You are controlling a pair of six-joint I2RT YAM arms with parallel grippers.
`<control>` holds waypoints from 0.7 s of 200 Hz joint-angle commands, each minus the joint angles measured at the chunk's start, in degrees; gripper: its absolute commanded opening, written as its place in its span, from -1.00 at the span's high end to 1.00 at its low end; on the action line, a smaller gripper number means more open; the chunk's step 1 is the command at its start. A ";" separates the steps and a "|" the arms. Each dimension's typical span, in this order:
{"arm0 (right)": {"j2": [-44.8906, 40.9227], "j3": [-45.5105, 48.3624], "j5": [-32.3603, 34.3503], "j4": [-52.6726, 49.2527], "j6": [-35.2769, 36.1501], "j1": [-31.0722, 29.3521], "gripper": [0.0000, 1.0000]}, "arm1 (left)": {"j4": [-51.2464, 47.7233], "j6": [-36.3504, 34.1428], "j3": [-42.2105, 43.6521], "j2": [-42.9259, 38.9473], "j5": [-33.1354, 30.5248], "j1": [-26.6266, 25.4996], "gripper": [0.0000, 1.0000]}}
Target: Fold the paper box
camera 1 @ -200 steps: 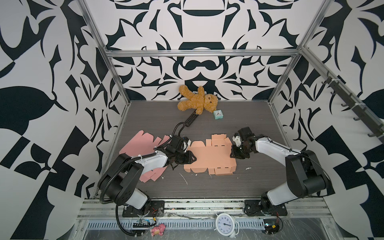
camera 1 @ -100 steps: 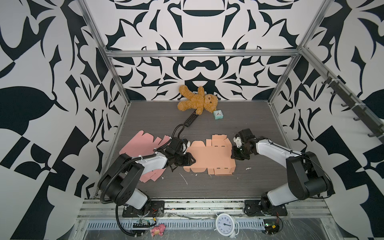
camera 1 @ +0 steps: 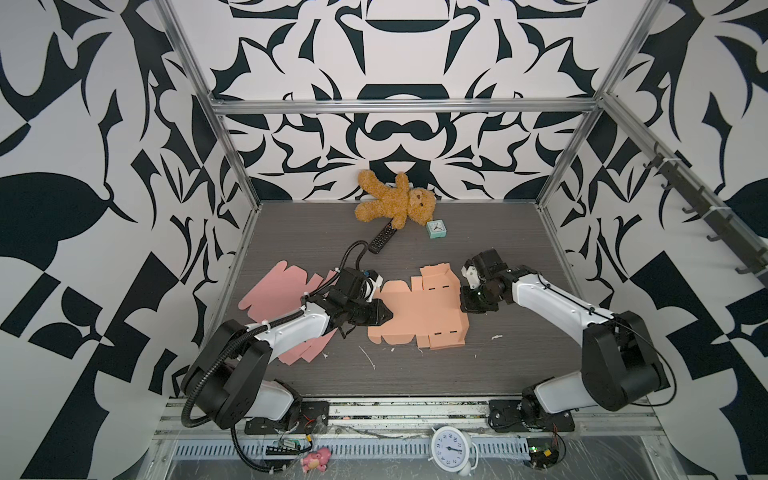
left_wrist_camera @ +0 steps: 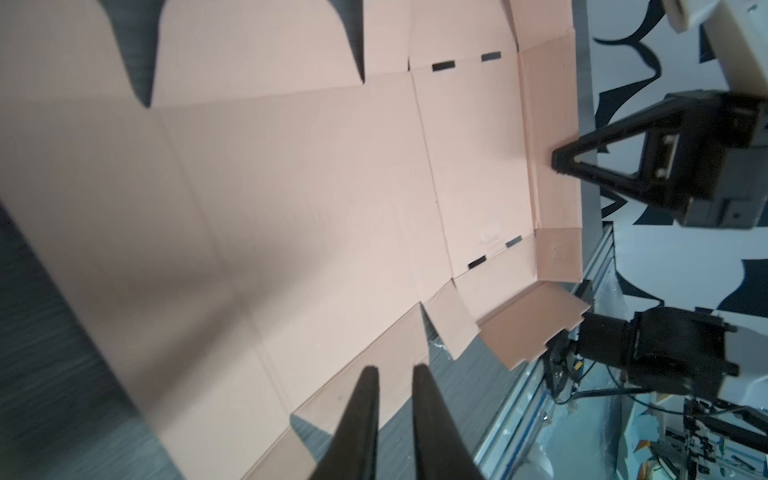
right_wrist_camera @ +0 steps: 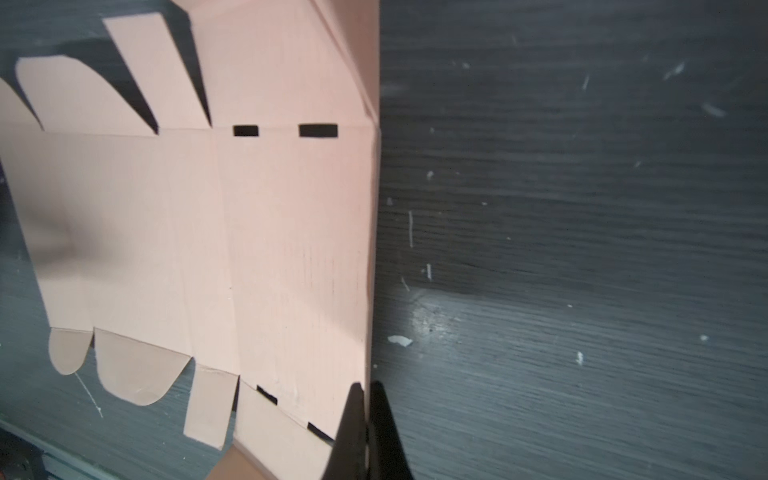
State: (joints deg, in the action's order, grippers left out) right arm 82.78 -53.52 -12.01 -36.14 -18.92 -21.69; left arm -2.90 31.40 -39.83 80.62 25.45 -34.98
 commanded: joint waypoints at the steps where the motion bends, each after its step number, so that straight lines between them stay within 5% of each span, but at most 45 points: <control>1: -2.09 -4.59 4.99 -6.32 1.70 -3.60 1.00 | -2.50 -1.34 -4.45 -0.38 1.49 0.18 0.77; 44: -2.60 -9.66 10.10 -12.01 2.52 -8.68 1.00 | 0.30 -0.67 -10.14 3.61 2.18 0.18 0.94; 140: -2.72 -13.06 11.83 -13.90 2.64 -12.29 1.00 | 5.44 1.81 -23.17 17.88 3.14 -2.50 0.94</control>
State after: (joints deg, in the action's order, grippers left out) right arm 81.67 -64.71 -1.58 -48.69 -16.49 -33.41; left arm 0.30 31.92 -60.58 96.05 28.75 -36.25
